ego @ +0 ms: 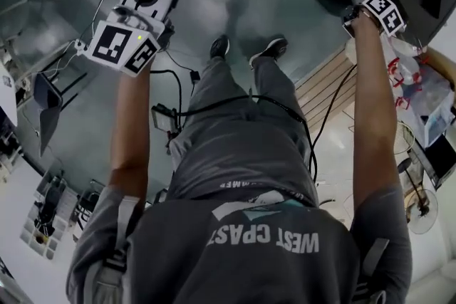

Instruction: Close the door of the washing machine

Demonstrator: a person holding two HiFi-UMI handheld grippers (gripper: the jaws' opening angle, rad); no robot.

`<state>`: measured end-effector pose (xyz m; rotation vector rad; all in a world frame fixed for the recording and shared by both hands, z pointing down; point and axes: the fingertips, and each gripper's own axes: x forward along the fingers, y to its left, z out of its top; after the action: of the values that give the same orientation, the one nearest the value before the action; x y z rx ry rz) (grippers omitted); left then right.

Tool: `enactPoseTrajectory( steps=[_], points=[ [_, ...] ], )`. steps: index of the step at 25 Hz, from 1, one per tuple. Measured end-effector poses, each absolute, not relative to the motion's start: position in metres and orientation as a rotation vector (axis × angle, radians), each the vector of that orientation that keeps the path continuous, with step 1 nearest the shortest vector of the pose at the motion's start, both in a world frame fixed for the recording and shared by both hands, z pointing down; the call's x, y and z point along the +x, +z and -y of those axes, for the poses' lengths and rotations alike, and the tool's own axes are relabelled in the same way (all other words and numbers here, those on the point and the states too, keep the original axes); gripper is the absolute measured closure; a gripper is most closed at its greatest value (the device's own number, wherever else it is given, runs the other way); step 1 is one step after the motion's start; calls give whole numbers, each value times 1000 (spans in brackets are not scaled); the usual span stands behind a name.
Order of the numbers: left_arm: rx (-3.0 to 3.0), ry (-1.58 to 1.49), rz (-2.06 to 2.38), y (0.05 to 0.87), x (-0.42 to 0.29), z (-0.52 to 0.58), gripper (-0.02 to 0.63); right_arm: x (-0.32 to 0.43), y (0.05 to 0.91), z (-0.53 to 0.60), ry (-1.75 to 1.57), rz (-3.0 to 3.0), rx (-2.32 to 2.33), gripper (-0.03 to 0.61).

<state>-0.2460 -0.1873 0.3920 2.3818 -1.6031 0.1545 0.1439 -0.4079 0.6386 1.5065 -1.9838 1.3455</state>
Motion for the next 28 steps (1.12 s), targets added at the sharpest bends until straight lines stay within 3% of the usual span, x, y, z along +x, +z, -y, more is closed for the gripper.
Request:
enactPoseTrajectory(
  steps=[13,21,28],
  points=[
    [2551,100,1596,318,-272,170,577,47,403,326,772,2532,1280,549],
    [2640,129,1518,250,-235,161,576,70,250,257,418,2717,1274,551],
    [2784,124,1390,197,-207,146,577,81,172,191,203,2771,1301,552]
  ],
)
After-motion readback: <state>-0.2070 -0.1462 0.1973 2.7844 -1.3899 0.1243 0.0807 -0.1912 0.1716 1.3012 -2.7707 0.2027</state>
